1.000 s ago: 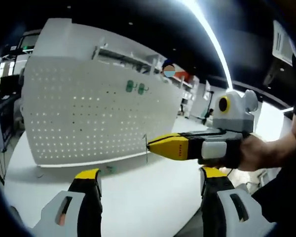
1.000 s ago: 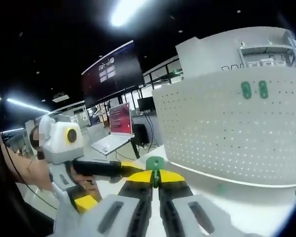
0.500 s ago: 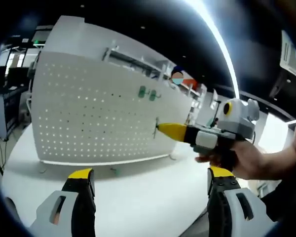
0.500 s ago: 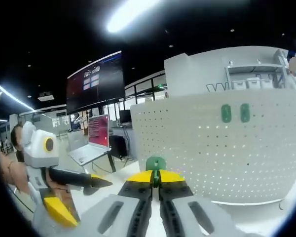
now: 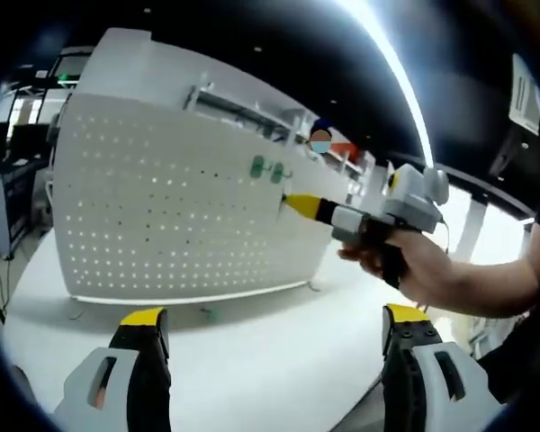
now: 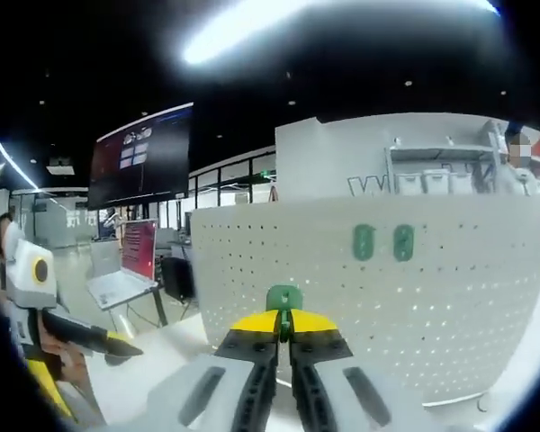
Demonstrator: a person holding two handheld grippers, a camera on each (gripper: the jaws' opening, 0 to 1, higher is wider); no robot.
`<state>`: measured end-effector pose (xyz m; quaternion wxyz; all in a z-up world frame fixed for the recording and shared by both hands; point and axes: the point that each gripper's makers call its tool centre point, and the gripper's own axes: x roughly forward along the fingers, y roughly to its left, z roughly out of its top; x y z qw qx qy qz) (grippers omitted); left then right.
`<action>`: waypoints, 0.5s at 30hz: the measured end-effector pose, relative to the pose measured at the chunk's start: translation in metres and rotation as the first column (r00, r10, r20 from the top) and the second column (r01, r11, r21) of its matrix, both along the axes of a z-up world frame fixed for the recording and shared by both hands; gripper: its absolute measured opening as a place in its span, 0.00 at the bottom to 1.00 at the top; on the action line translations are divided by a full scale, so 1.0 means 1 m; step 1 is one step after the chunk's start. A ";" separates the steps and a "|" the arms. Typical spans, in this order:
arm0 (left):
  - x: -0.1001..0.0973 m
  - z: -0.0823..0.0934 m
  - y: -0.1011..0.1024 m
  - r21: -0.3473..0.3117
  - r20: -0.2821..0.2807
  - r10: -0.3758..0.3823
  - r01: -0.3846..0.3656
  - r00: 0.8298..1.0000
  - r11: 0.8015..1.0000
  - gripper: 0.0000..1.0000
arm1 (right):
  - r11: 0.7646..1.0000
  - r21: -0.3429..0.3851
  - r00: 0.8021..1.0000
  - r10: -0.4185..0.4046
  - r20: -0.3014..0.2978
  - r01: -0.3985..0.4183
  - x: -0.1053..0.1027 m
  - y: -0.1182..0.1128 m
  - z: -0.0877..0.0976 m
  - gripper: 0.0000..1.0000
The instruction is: Insert the hook assembly into the mounting plate slot until the hook locks in place.
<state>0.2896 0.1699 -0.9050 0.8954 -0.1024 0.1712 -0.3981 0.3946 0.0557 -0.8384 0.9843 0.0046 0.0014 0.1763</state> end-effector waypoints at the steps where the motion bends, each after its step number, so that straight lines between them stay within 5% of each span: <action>1: 0.000 0.000 0.000 0.002 -0.002 -0.001 0.001 1.000 1.000 1.00 | 1.000 -0.006 1.000 -0.013 0.007 0.013 0.003 -0.004 0.001 0.00; 15: 0.003 -0.004 0.011 0.011 -0.008 0.028 -0.028 1.000 1.000 1.00 | 0.991 -0.002 0.989 -0.134 0.062 0.135 0.035 -0.049 0.012 0.00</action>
